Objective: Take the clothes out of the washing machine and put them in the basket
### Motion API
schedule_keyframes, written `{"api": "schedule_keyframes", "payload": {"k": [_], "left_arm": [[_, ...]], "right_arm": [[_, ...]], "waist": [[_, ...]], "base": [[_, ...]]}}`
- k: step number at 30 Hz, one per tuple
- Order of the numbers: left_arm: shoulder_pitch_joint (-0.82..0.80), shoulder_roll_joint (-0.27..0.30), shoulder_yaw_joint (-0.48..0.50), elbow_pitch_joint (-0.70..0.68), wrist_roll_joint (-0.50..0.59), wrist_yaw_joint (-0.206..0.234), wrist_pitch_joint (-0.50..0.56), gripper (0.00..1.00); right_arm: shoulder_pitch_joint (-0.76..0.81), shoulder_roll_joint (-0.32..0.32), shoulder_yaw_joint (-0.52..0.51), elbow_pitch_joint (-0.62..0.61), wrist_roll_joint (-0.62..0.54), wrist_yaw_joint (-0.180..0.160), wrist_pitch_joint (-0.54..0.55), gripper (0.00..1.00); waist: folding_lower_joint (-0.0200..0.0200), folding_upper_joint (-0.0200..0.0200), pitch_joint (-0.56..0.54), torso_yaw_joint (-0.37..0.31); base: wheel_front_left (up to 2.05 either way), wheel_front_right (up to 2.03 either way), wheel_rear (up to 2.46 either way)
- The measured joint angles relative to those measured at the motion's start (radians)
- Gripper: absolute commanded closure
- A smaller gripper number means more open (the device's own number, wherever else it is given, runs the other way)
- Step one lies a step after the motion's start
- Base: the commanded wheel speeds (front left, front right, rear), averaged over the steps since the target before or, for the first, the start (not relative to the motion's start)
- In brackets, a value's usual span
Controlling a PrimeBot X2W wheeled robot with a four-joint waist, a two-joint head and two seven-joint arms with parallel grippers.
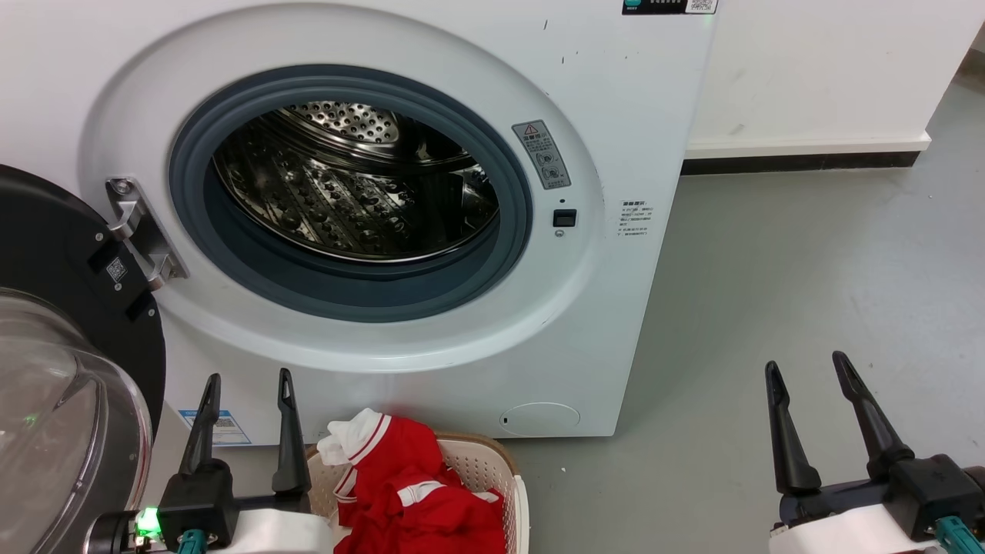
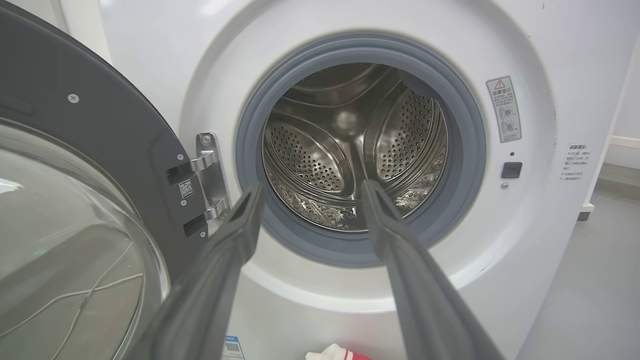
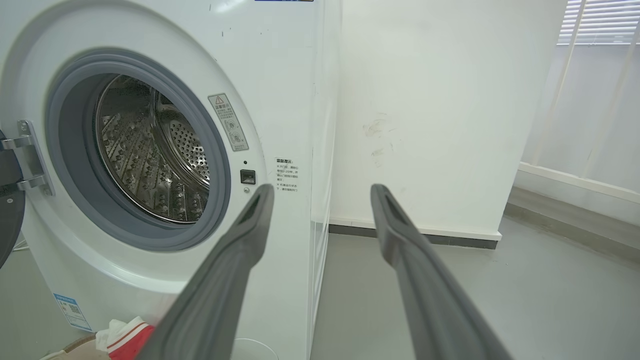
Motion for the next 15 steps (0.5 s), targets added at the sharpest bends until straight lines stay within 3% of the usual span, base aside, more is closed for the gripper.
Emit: {"api": "schedule_keyframes", "payload": {"k": [15], "left_arm": [[0.001,-0.003,0.028,0.035,-0.025,-0.035,0.0,0.0]], "right_arm": [[0.0,0.0,0.005,-0.001,0.001,0.0,0.0,0.0]], "waist": [[0.0,0.0,0.0,-0.002]], "base": [[0.0,0.0,0.0]]}}
